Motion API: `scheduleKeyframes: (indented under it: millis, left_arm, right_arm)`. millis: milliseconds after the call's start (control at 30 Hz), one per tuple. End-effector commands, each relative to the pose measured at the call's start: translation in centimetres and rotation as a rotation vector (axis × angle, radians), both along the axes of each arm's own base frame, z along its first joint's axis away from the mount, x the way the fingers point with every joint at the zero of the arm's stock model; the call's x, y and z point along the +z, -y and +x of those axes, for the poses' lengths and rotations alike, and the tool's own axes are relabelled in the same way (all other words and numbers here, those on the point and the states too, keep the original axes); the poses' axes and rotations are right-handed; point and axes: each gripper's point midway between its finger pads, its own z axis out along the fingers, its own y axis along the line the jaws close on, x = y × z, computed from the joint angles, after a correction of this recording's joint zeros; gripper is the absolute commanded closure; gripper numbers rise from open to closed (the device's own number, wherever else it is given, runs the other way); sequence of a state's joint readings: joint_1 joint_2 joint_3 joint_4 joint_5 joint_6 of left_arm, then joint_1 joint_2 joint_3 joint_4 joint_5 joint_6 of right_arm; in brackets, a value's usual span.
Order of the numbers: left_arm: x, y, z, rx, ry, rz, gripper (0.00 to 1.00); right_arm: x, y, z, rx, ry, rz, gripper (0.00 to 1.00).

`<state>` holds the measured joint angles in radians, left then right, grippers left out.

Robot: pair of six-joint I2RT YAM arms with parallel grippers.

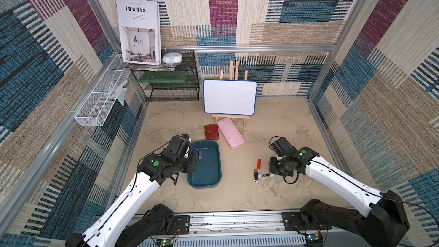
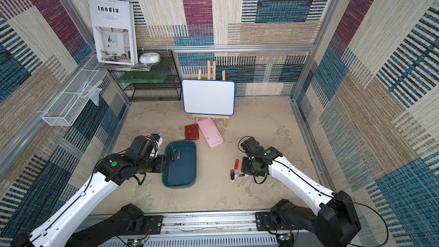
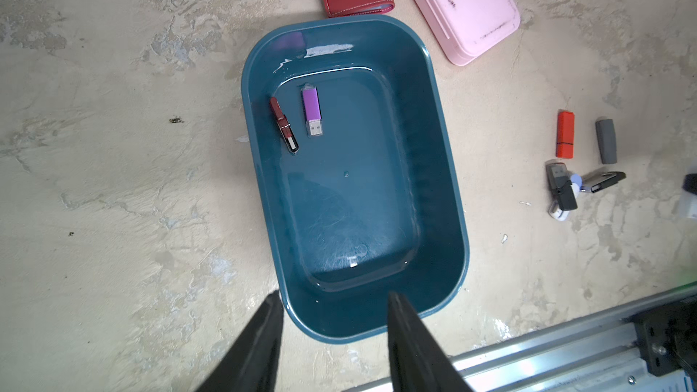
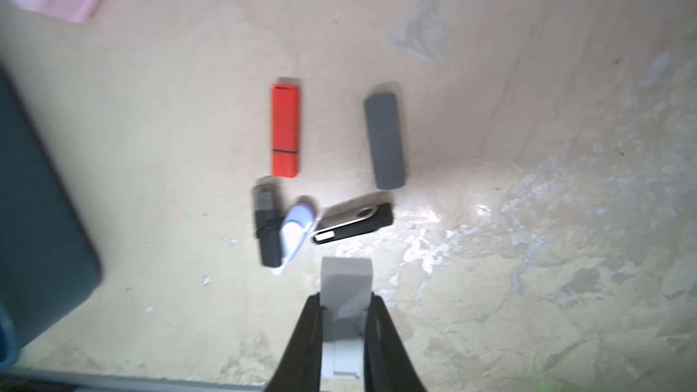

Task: Put the usb flash drive into the storage box
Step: Pick up the USB flash from the center of the board, then place the USB flash in the storage box.

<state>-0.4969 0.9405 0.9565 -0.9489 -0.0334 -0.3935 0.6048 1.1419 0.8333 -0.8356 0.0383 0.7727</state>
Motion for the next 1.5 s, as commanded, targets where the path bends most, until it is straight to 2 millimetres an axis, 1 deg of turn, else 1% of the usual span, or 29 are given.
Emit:
scheduleKeyframes:
  millis: [0,33,67,133,167,233,333,400,500,600,667,800,900,1033,1100,1233,1367,1467]
  left_arm:
    - [0.3,-0.4,0.2,0.021,0.017,0.012,0.5]
    - [0.3,-0.5,0.2,0.025,0.018,0.015,0.5]
    - [0.3,-0.6,0.2,0.027,0.021,0.017,0.5]
    - [0.4,-0.7,0.3,0.033,0.024,0.023,0.51]
    - [0.4,-0.7,0.3,0.033,0.026,0.023,0.51]
    - [0.5,-0.9,0.2,0.038,0.033,0.023,0.5]
    - [0.9,-1.4,0.3,0.06,0.052,0.035,0.51]
    - [1.0,-1.8,0.3,0.075,0.062,0.046,0.5]
    - [1.5,-3.0,0.4,0.128,0.085,0.081,0.5]
    - [2.2,-4.0,0.3,0.173,0.12,0.1,0.5]
    - [2.6,-4.5,0.3,0.192,0.142,0.102,0.5]
    - [3.4,-5.4,0.1,0.23,0.182,0.104,0.49]
    - [3.6,-5.6,0.0,0.237,0.192,0.102,0.47]
    - [3.5,-5.6,0.0,0.235,0.188,0.101,0.47]
    - [3.6,-5.5,0.0,0.234,0.189,0.1,0.47]
    - [3.8,-5.6,-0.1,0.238,0.197,0.093,0.46]
    - [3.6,-5.5,-0.1,0.233,0.191,0.093,0.46]
    - [3.6,-5.4,-0.1,0.23,0.187,0.093,0.46]
  right_arm:
    - [2.5,-2.2,0.4,0.015,0.025,0.056,0.88]
    - [3.3,-3.7,0.7,0.034,0.042,0.083,0.88]
    - [3.8,-5.0,1.0,0.053,0.05,0.102,0.88]
    - [4.7,-8.3,1.5,0.107,0.07,0.134,0.88]
    - [4.9,-9.6,1.7,0.128,0.077,0.141,0.88]
    - [5.2,-13.1,2.3,0.19,0.093,0.175,0.88]
    - [5.2,-17.5,2.9,0.259,0.097,0.182,0.88]
    - [5.5,-20.0,3.3,0.299,0.111,0.181,0.88]
    - [5.1,-23.3,4.0,0.346,0.105,0.175,0.88]
    - [4.5,-25.7,4.9,0.365,0.104,0.171,0.88]
    - [3.7,-27.1,5.3,0.377,0.087,0.16,0.87]
    - [1.7,-29.5,6.4,0.391,0.067,0.136,0.87]
    - [0.3,-30.8,7.3,0.393,0.053,0.11,0.87]
    - [-2.1,-31.8,8.7,0.381,0.042,0.052,0.86]
    - [-3.0,-32.2,9.2,0.37,0.035,0.032,0.86]
    - [-4.8,-32.9,9.7,0.355,0.011,0.017,0.85]
    - [-6.0,-32.8,10.2,0.334,0.015,-0.015,0.85]
    - [-6.5,-32.5,10.6,0.319,0.023,-0.036,0.84]
